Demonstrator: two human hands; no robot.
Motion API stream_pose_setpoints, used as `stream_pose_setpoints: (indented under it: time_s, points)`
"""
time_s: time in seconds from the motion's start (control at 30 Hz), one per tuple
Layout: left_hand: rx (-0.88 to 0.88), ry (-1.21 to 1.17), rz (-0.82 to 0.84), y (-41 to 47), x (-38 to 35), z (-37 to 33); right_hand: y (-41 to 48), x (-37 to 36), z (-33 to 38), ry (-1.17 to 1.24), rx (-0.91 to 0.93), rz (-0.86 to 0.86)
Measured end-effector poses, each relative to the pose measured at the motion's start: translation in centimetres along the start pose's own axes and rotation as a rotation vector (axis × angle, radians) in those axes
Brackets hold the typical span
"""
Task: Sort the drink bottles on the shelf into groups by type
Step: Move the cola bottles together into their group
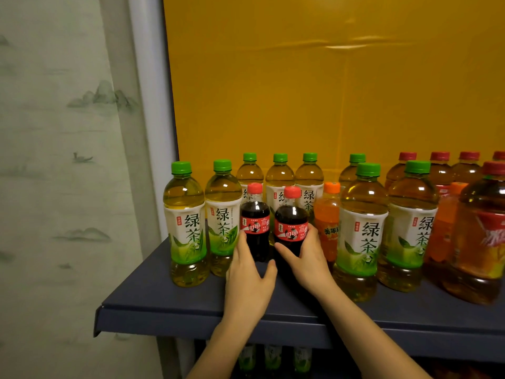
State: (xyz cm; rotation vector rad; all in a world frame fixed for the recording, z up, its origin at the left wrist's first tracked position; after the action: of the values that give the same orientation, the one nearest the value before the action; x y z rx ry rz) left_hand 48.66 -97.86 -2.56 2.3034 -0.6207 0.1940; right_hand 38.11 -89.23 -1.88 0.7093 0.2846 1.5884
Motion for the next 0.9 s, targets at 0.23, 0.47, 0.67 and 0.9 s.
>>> stream_pose_setpoints:
  time_s: [0.23, 0.47, 0.67, 0.9]
  points:
    - [0.085, 0.028, -0.006, 0.8, -1.9, -1.0, -1.5, 1.4, 0.0, 0.025, 0.029, -0.005]
    - [0.118, 0.051, -0.039, 1.7, -2.9, -1.2, -2.3, 2.2, 0.2, 0.042, 0.066, -0.025]
    - [0.185, 0.002, -0.037, 3.9, -4.1, -0.7, -2.5, 2.4, 0.4, 0.046, 0.082, -0.033]
    - [0.177, 0.016, -0.12, 6.2, -5.1, -0.4, -2.9, 2.5, 0.6, 0.052, 0.031, 0.009]
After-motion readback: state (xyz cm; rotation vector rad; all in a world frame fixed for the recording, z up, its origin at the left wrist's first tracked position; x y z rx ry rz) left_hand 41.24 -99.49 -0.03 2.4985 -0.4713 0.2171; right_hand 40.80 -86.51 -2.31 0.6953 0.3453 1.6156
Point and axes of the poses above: each hand's wrist, its own y-axis towards the middle knuckle, its own x-axis out of the back of the hand, z = x × y, the point moved 3 cm from there along y, towards the middle knuckle, and after that the axes turned 12 degrees about -z, right-handed, at the moved point
